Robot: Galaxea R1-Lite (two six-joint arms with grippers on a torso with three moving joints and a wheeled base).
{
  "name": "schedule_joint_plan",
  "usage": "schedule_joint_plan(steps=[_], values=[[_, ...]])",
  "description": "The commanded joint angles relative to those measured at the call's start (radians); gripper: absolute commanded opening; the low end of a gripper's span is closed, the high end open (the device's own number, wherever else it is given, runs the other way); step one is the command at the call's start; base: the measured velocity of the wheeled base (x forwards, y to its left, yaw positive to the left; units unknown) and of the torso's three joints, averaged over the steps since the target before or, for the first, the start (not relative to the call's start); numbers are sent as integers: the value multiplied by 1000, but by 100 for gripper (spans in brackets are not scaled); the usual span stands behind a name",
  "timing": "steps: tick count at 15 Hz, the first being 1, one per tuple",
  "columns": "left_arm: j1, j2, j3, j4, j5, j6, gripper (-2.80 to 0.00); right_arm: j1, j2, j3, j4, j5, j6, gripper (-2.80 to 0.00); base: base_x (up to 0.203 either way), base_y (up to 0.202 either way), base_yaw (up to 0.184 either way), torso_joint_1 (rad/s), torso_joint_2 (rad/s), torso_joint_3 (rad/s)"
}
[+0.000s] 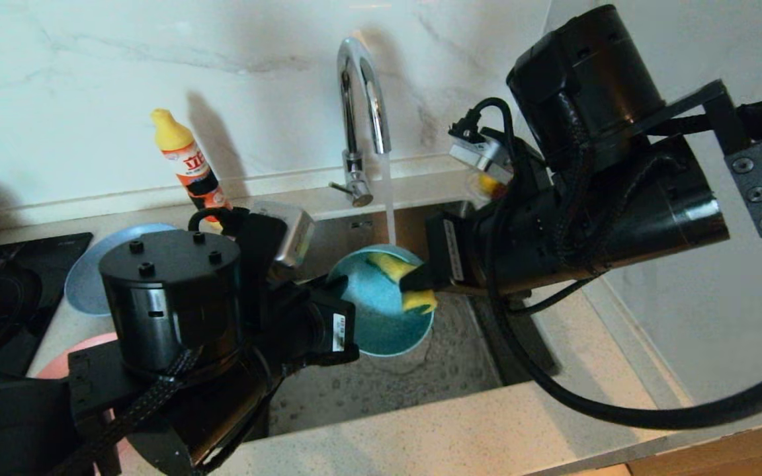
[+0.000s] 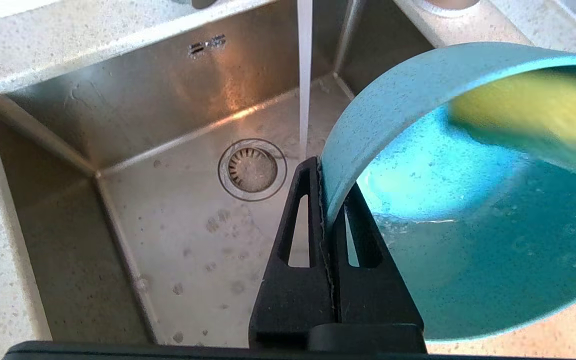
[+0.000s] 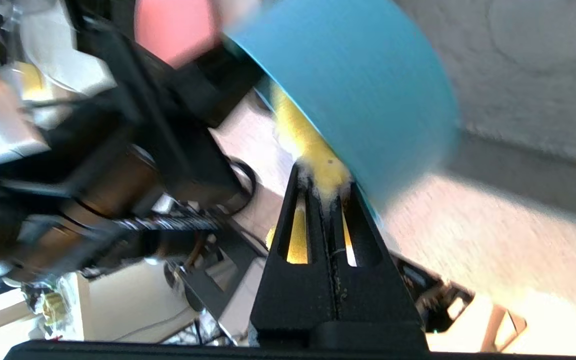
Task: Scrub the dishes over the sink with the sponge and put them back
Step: Wipe the bowl
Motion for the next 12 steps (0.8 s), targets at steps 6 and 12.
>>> schedule_joint_plan(steps=[6, 12], values=[[6, -9, -24, -6, 8, -1, -280, -25, -21, 9, 55, 5, 2, -280, 0, 0, 0, 0, 0, 0], [10, 13, -53, -19, 6, 1, -280, 46, 63, -23, 52, 5, 3, -280, 0, 0, 0, 0, 0, 0]])
